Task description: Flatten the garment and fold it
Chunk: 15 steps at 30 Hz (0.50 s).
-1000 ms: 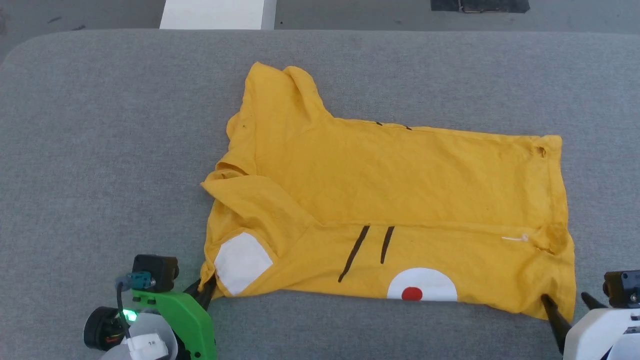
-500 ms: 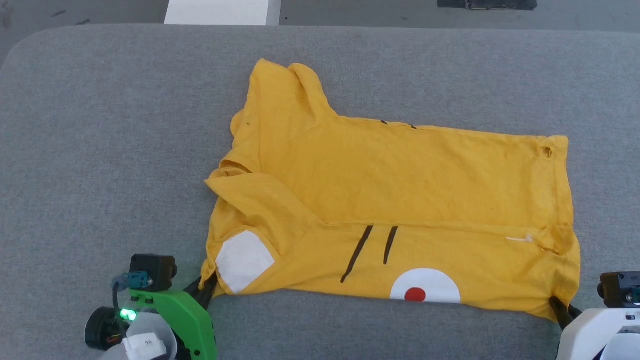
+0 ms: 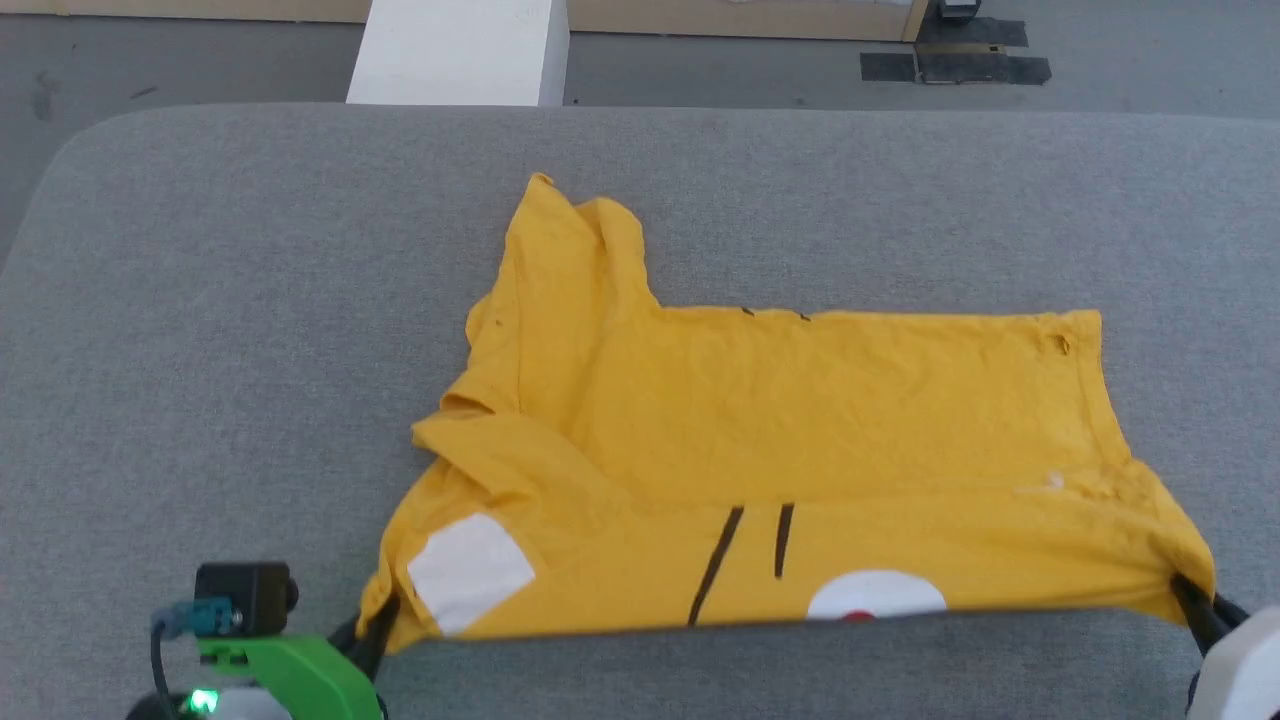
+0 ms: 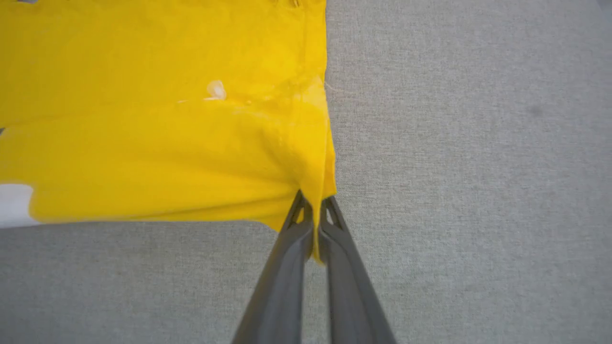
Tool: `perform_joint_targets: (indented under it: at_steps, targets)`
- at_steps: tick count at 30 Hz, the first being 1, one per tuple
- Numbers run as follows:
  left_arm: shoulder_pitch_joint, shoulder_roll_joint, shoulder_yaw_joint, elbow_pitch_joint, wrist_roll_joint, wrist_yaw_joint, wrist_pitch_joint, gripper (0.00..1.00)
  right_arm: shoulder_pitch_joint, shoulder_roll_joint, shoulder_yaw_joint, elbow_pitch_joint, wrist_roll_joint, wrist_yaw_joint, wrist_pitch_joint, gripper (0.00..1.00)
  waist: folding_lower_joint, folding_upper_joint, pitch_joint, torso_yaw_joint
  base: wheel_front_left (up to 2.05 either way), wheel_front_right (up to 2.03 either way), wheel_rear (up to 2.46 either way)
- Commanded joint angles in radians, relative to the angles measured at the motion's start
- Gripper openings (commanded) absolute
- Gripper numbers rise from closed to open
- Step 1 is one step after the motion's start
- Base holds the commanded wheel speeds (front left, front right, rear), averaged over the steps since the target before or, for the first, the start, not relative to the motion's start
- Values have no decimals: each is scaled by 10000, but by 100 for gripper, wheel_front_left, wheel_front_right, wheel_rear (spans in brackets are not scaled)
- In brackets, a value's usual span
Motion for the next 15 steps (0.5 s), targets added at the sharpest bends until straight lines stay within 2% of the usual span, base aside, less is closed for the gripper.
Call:
perform_joint_targets:
  at_steps: [1,7,15]
  targets:
    - [369,159,79,-132,-139,231,136,0,268,57,-170,-125,58,-21,163,0,0,0,9,38,0,0,0]
    - [1431,-235,-145,-408,-706,574,377,0,1184,555,-558,-185,-161,-21,660,0,0,0,155,222,0,0,0]
    - [1271,-856,-377,759,-922,208,39,0,1268,861,-485,527,-322,-21,209,0,0,0,110,335,0,0,0]
